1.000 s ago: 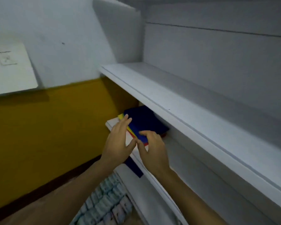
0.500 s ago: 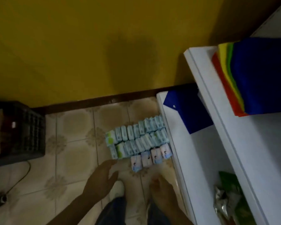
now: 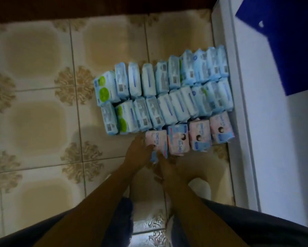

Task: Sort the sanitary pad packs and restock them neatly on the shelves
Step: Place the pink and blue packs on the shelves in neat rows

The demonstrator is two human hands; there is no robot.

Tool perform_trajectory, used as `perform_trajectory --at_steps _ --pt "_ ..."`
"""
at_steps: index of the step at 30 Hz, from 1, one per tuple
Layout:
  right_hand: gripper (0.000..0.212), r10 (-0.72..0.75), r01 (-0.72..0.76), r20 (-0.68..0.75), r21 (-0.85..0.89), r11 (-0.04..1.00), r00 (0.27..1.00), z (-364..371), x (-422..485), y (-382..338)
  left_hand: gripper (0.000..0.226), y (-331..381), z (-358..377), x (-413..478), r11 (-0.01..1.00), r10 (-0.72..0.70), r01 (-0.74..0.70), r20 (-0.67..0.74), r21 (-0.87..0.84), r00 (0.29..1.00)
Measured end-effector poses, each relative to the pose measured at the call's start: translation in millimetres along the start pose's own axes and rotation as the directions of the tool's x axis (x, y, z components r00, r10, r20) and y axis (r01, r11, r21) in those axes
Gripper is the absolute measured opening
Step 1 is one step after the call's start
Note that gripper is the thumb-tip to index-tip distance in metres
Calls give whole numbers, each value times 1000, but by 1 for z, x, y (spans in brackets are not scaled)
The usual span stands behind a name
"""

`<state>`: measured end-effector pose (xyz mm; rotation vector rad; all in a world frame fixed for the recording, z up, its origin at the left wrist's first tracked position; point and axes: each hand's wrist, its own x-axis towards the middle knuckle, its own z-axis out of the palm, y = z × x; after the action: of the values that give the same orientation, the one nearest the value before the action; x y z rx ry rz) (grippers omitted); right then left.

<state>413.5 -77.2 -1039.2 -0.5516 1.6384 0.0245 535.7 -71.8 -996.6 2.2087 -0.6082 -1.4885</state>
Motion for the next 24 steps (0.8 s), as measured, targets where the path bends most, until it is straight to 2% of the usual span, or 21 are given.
perform_trajectory --at_steps 2,3,5,8,10,12,14,17,20,22,24 --pt "75 -83 83 -25 9 996 996 6 26 6 45 -9 1 16 999 -34 34 34 -19 999" --pt "70 -115 115 4 -17 993 993 6 28 8 45 -13 0 14 998 -65 65 52 -1 997" --pt "41 -130 134 61 -67 989 990 -1 3 -4 51 -12 -4 -7 994 -111 112 54 -16 992" --pt "38 -162 184 132 -184 965 978 -20 -63 -26 74 16 -29 -66 980 -168 170 29 -99 985" --pt "37 -208 261 207 -273 926 956 -33 -123 -46 87 39 -52 -109 985 -119 119 4 -127 993" --pt "30 -232 313 252 -356 881 940 -47 -189 -65 82 72 -77 -157 989 -26 26 2 -146 1000" --pt "28 -259 343 252 -394 852 932 -63 -256 -88 67 104 -102 -200 993 31 -34 -25 -112 999" --pt "29 -327 384 201 -443 810 923 -84 -348 -121 51 156 -134 -262 993 94 -97 -52 -66 994" --pt "25 -395 403 110 -414 816 912 -99 -418 -145 40 201 -156 -312 980 180 -184 -54 -78 982" --pt "40 -416 394 40 -410 822 909 -106 -457 -159 35 230 -171 -343 962 245 -251 -67 -104 967" --pt "71 -422 389 16 -420 820 907 -113 -497 -170 34 256 -188 -373 933 340 -347 -80 -95 937"
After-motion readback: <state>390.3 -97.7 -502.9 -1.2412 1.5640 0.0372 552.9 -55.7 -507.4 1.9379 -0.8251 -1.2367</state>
